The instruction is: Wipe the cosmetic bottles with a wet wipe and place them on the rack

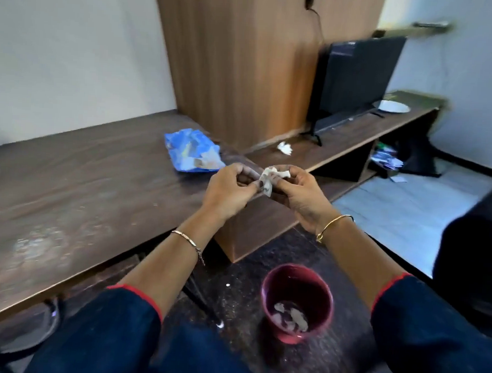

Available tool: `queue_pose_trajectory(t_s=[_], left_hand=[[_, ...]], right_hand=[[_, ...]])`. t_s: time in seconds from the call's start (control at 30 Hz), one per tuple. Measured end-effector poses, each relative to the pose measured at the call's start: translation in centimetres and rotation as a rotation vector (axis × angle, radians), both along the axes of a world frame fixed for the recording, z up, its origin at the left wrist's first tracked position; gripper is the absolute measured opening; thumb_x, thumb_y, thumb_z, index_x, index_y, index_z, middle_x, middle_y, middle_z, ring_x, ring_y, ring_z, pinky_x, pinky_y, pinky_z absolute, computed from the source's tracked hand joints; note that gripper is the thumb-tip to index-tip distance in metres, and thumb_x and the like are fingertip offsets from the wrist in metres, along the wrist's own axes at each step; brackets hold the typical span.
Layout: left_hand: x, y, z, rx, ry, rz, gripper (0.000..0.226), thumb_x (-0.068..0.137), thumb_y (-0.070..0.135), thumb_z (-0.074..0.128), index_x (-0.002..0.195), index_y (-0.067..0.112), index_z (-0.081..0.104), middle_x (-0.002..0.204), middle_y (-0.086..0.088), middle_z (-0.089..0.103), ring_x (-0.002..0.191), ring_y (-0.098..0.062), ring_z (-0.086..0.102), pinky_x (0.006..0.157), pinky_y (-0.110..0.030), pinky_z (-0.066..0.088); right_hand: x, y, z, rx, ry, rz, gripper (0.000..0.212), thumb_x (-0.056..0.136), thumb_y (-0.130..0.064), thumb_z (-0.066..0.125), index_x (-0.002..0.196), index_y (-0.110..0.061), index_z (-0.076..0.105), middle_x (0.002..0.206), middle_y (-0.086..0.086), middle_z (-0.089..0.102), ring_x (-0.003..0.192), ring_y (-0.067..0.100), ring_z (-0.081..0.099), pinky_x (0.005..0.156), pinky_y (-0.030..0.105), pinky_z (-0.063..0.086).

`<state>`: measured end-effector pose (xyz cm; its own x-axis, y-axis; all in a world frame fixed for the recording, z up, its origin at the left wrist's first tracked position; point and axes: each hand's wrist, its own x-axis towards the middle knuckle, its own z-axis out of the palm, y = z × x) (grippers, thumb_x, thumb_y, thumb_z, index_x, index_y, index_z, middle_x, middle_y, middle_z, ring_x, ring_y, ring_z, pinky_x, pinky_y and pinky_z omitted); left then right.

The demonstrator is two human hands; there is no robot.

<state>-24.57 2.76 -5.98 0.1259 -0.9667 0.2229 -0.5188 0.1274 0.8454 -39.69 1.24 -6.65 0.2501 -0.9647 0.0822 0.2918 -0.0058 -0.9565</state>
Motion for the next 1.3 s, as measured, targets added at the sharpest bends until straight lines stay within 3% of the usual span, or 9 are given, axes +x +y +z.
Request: queue_pose_trajectory(t_s=[0.17, 0.27, 0.37, 0.57, 0.67, 0.73, 0.93, 1.13, 1.3], left_hand=[[-7.9, -0.7, -4.9, 0.102, 0.021, -0.190, 0.008, 0.081, 0.022, 0.071, 0.087, 0.024, 0.067, 0.084, 0.010, 0.070, 0.079, -0.004, 0.066, 0.079, -0.024, 0.054], [-11.2, -0.7, -8.7, 0.220, -0.044, -0.307, 0.023, 0.083, 0.020, 0.068, 0.106, 0.019, 0.065, 0.098, 0.004, 0.071, 0.093, -0.011, 0.067, 0.091, -0.027, 0.051], [-12.7, -0.9, -12.4, 0.310, -0.205, -0.383, 0.042, 0.084, 0.023, 0.066, 0.125, 0.019, 0.057, 0.119, -0.001, 0.066, 0.113, -0.017, 0.059, 0.091, -0.018, 0.039], [-10.8, -2.5, -18.0, 0.572, -0.138, -0.360, 0.051, 0.085, 0.021, 0.067, 0.132, 0.015, 0.049, 0.130, -0.005, 0.057, 0.112, -0.017, 0.058, 0.101, -0.028, 0.043], [-8.8, -3.8, -19.7, 0.628, -0.116, -0.290, 0.047, 0.085, 0.020, 0.067, 0.129, 0.014, 0.051, 0.129, -0.006, 0.058, 0.115, -0.020, 0.058, 0.103, -0.034, 0.043], [-7.5, -4.5, -20.6, 0.646, -0.096, -0.246, 0.045, 0.085, 0.020, 0.068, 0.128, 0.014, 0.052, 0.128, -0.006, 0.059, 0.113, -0.019, 0.058, 0.102, -0.032, 0.043], [-5.9, -5.5, -21.7, 0.666, -0.039, -0.197, 0.043, 0.085, 0.017, 0.067, 0.126, 0.013, 0.054, 0.127, -0.006, 0.059, 0.114, -0.019, 0.058, 0.104, -0.037, 0.043], [-5.8, -5.6, -21.1, 0.631, -0.018, -0.198, 0.044, 0.085, 0.018, 0.068, 0.127, 0.015, 0.054, 0.127, -0.005, 0.059, 0.111, -0.017, 0.059, 0.102, -0.031, 0.044], [-6.4, -5.0, -18.7, 0.439, -0.130, -0.227, 0.045, 0.086, 0.020, 0.066, 0.128, 0.019, 0.053, 0.129, -0.002, 0.058, 0.118, -0.017, 0.055, 0.100, -0.029, 0.043]], right_hand=[[-7.4, 0.4, -4.8, 0.153, 0.015, -0.207, 0.002, 0.089, -0.006, 0.061, 0.090, -0.007, 0.059, 0.080, 0.006, 0.066, 0.068, 0.012, 0.066, 0.066, 0.023, 0.057], [-9.9, 0.6, -8.9, 0.235, 0.096, -0.295, 0.008, 0.086, -0.004, 0.063, 0.084, -0.011, 0.059, 0.079, 0.007, 0.064, 0.069, 0.016, 0.064, 0.071, 0.028, 0.055], [-11.3, 0.3, -13.0, 0.298, 0.181, -0.425, 0.021, 0.081, 0.005, 0.066, 0.081, -0.010, 0.052, 0.082, 0.010, 0.059, 0.071, 0.018, 0.061, 0.067, 0.028, 0.055], [-11.6, -0.8, -21.0, 0.519, 0.372, -0.583, 0.027, 0.072, 0.001, 0.077, 0.073, -0.013, 0.054, 0.090, 0.017, 0.063, 0.082, 0.026, 0.062, 0.078, 0.043, 0.055], [-11.5, -1.7, -23.7, 0.589, 0.478, -0.589, 0.025, 0.066, 0.002, 0.075, 0.069, -0.017, 0.059, 0.081, 0.010, 0.066, 0.076, 0.021, 0.063, 0.074, 0.037, 0.055], [-11.4, -2.4, -25.1, 0.625, 0.520, -0.554, 0.024, 0.069, 0.006, 0.068, 0.072, -0.017, 0.064, 0.081, 0.005, 0.067, 0.080, 0.019, 0.063, 0.078, 0.035, 0.056], [-10.9, -3.6, -27.4, 0.668, 0.509, -0.506, 0.036, 0.082, 0.015, 0.051, 0.106, -0.006, 0.068, 0.113, 0.011, 0.067, 0.108, 0.021, 0.061, 0.098, 0.037, 0.049], [-11.0, -3.4, -26.2, 0.680, 0.416, -0.522, 0.038, 0.087, 0.012, 0.037, 0.107, -0.005, 0.065, 0.116, 0.010, 0.063, 0.100, 0.018, 0.060, 0.082, 0.026, 0.052], [-10.4, -3.4, -23.3, 0.449, 0.588, -0.630, 0.033, 0.088, -0.006, 0.047, 0.112, -0.020, 0.066, 0.117, -0.002, 0.066, 0.099, 0.010, 0.060, 0.093, 0.026, 0.047]])
